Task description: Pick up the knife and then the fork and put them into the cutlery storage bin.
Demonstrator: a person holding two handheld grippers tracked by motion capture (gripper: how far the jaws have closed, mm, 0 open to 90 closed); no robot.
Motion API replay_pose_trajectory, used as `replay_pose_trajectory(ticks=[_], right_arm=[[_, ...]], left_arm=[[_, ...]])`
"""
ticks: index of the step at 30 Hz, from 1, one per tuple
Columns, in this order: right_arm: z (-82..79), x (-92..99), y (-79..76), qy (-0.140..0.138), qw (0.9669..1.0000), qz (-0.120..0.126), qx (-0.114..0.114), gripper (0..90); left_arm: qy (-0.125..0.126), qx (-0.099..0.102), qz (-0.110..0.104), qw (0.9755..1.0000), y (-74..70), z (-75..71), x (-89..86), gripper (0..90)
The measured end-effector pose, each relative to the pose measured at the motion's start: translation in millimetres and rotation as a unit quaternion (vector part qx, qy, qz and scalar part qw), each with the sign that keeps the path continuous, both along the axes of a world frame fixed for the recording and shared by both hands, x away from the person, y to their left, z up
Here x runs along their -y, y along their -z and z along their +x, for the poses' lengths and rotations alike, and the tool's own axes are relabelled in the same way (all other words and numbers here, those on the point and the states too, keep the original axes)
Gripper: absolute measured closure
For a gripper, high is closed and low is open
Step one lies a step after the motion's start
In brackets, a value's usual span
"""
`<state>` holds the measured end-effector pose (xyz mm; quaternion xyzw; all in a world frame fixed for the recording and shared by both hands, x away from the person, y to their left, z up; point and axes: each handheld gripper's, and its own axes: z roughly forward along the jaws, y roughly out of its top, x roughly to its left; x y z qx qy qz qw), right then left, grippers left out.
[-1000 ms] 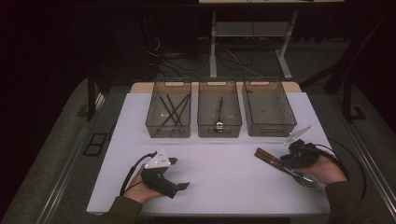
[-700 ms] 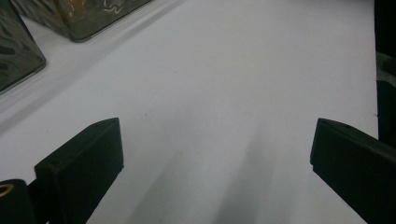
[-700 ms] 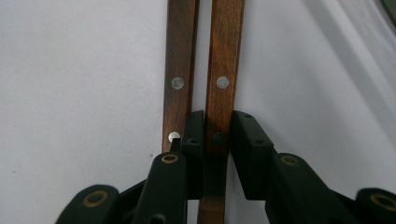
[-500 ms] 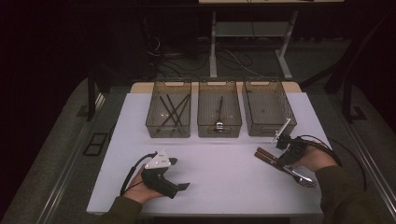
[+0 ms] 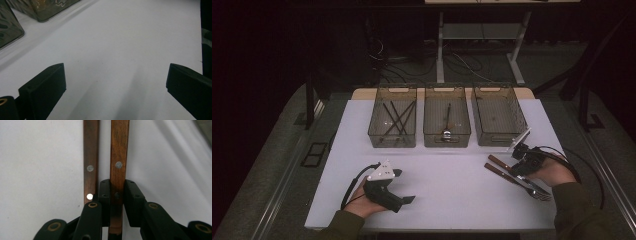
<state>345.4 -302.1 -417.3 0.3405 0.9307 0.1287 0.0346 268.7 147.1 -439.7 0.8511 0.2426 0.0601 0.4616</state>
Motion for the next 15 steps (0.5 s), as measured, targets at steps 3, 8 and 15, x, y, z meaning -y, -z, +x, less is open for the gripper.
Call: replay_pose_trajectory(ticks=[3, 8, 15], right_arm=[[-3.0, 6.8, -7.1, 0.009, 0.9994, 0.027, 0.021, 76.5], [-7.4, 16.3, -15.3, 0.029, 0.9952, 0.079, 0.050, 76.5], [-9.2, 28.4, -24.1, 0.057, 0.9853, 0.132, 0.093, 76.6]], left_arm=[[-0.001, 0.001, -0.001, 1.0000, -0.5, -0.3, -0.2, 1.6], [0.000, 0.002, -0.002, 1.0000, -0.8, -0.7, -0.3, 1.6], [-0.003, 0.003, -0.002, 1.0000, -1.2, -0.2, -1.3, 1.5]])
